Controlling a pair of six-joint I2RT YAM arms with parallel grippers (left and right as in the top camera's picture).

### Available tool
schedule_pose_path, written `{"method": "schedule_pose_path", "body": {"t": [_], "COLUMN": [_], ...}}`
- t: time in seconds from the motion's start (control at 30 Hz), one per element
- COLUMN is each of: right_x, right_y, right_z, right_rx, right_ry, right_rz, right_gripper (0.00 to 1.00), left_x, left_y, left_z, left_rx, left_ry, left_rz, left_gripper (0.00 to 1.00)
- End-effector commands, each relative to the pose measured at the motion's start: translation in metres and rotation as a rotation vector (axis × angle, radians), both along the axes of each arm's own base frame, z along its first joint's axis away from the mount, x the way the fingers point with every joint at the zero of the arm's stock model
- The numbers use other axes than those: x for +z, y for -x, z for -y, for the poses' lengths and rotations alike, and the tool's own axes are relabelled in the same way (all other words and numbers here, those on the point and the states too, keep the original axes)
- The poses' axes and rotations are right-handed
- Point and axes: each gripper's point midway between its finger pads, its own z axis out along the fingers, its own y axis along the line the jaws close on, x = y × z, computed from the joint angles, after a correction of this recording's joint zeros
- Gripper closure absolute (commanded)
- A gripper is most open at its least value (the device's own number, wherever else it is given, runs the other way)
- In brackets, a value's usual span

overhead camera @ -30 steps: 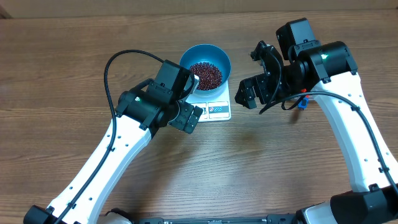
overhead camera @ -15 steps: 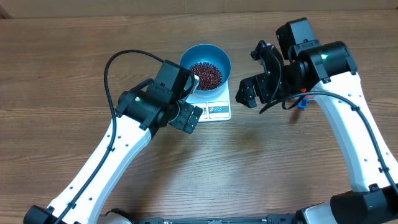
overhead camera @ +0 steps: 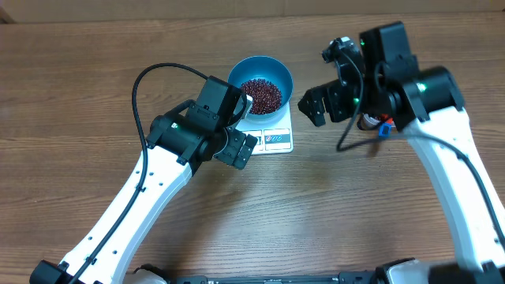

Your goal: Scoop item into bowl and weigh 150g on scale

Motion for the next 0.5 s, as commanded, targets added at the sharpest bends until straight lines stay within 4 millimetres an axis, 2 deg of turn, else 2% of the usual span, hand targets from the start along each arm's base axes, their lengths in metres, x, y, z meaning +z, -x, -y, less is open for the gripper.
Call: {"method": "schedule_pose_path", "body": {"t": [0.0,0.2,0.47], "right_x": [0.015,-0.001,-0.048], "right_y": [0.015,0.042,0.097], "right_z": [0.008,0.019,0.034], "right_rx": [-0.005,-0.019,-0.021], "right_ry": [-0.004,-0.025,-0.067], "right_rz": [0.089,0.217,0.352], "right_gripper": [0.0,0.0,0.0], "left_x": [0.002,0.002,0.002], "left_y": [0.002,0.002,0.002], "left_z": [0.001,0.001,0.001], "left_rx": [-0.02,-0.019,-0.02], "left_ry": [0.007,0.007,0.007], "left_rz": [0.005,0.005,0.005], "left_gripper": [0.0,0.0,0.0]}}
